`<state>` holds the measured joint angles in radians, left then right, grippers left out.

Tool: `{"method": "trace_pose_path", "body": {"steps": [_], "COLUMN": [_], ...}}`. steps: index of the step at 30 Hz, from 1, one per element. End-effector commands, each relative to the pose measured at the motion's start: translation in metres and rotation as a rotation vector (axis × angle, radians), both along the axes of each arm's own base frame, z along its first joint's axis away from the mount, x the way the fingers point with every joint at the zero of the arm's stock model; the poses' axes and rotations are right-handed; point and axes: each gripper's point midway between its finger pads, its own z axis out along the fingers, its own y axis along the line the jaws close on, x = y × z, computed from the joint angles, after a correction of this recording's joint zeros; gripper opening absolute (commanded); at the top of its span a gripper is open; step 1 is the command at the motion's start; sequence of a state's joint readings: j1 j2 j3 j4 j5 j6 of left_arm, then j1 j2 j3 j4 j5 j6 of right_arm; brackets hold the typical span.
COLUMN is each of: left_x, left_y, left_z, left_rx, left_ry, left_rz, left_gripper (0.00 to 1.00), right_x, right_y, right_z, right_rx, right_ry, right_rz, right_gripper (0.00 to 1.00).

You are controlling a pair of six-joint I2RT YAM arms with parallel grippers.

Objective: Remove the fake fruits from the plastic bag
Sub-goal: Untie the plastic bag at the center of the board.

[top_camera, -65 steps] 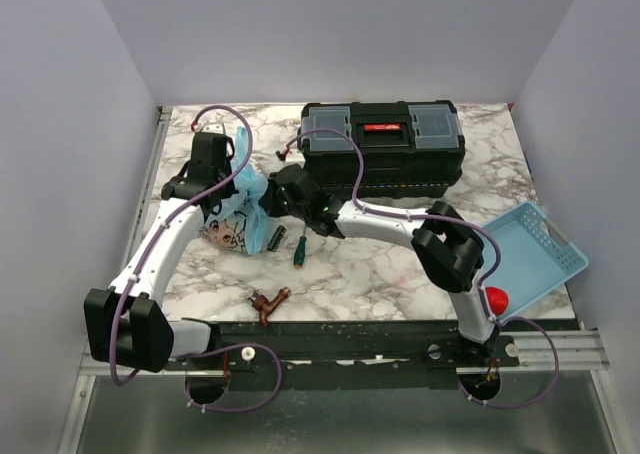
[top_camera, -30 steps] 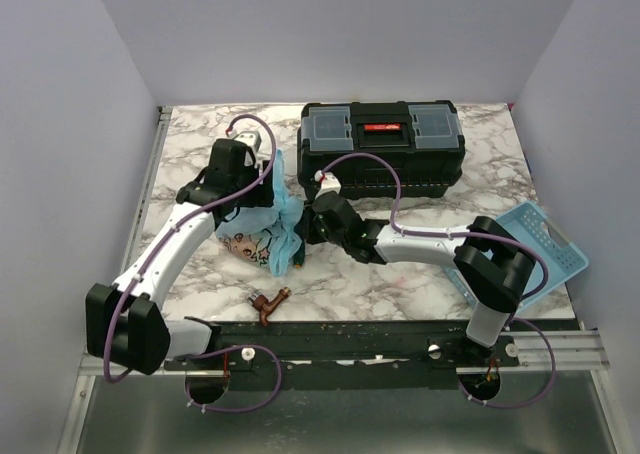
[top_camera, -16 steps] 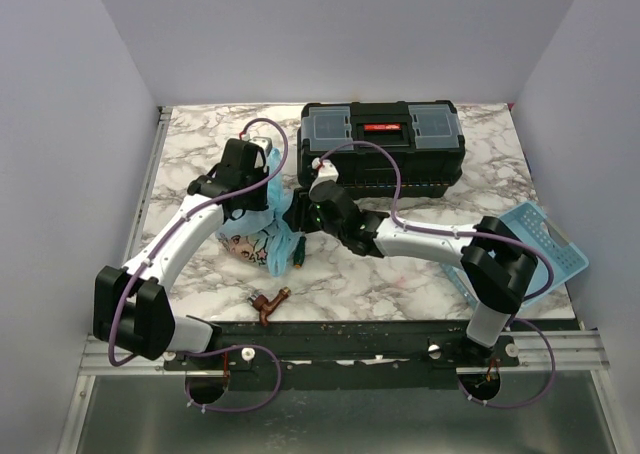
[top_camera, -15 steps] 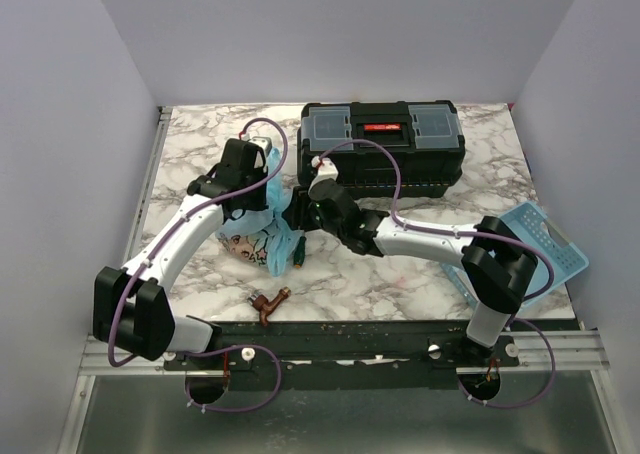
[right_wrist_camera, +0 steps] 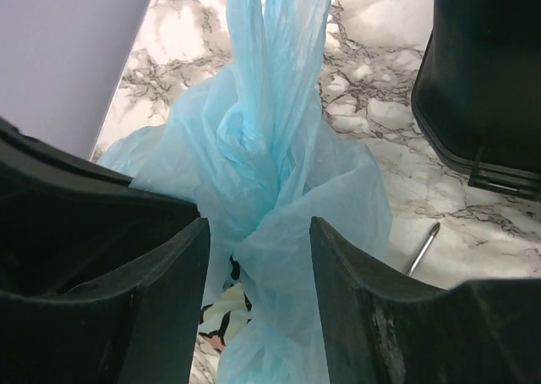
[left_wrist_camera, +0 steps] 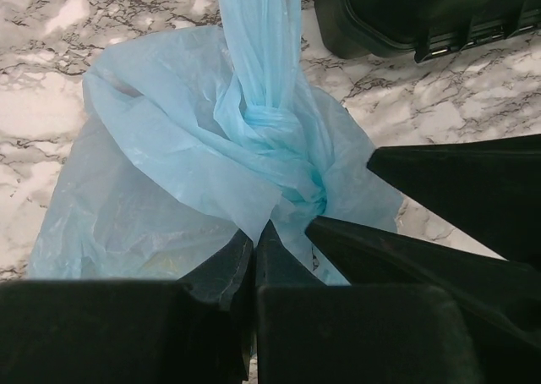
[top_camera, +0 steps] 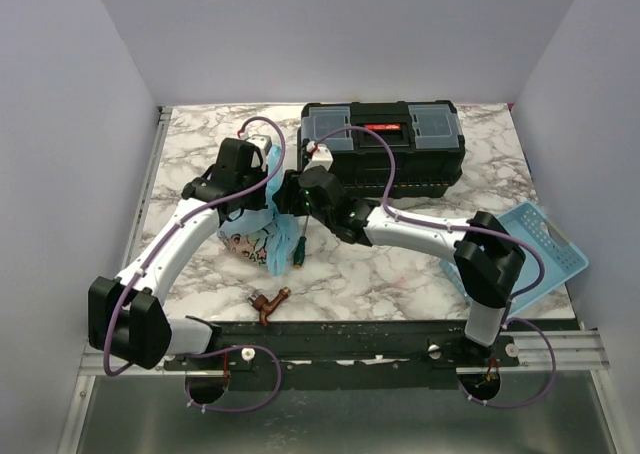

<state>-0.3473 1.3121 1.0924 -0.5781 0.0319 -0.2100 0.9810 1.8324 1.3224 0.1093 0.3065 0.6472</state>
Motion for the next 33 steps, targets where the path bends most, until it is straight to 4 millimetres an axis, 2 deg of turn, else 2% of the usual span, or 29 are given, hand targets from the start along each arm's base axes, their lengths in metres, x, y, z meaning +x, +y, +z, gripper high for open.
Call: {"method": "trace_pose_path", "body": {"steps": [1,7,13,17,21,28,30,33], "left_x": [-0.001,0.003,0.008,0.007,0.006,0.004,0.004,0.003], "left_y": [-0.005,0.011,0.041,0.050,0.067,0.083,0.077,0.067], "left_z": [0.017,0.021,0.029,0.037,0.042,0.052,0.053,0.053], "left_rx": [-0.034,0.007,0.077,0.078,0.109,0.119,0.094,0.066], "left_ry": [-0.044,-0.076,-0.130,-0.178,-0.210,-0.258,-0.269,-0.260], "left_rz": [-0.019,0.074,0.240,0.284,0.372,0.442,0.411,0.352], "left_gripper": [0.00,0.00,0.00,0.00,0.00,0.00,0.00,0.00], "right_x": [-0.002,-0.017,-0.026,-0.028,-0.027,-0.028,-0.027,-0.027], "right_y": [0.009,0.008,-0.017,-0.032,-0.048,-0.080,-0.089,-0.089], "right_z": [-0.020,-0.040,-0.055,-0.060,-0.064,-0.069,-0.069,-0.063], "right_rx": [-0.006,0.005,-0.031,-0.067,-0.105,-0.178,-0.204,-0.229], "right_ry": [0.067,0.120,0.125,0.105,0.085,0.045,0.034,0.030], "right_rz": [-0.007,0.038,0.006,-0.018,-0.055,-0.121,-0.145,-0.129], "right_gripper": [0.52,0.29,0.13,0.01,0.01,0.01,0.01,0.03]}}
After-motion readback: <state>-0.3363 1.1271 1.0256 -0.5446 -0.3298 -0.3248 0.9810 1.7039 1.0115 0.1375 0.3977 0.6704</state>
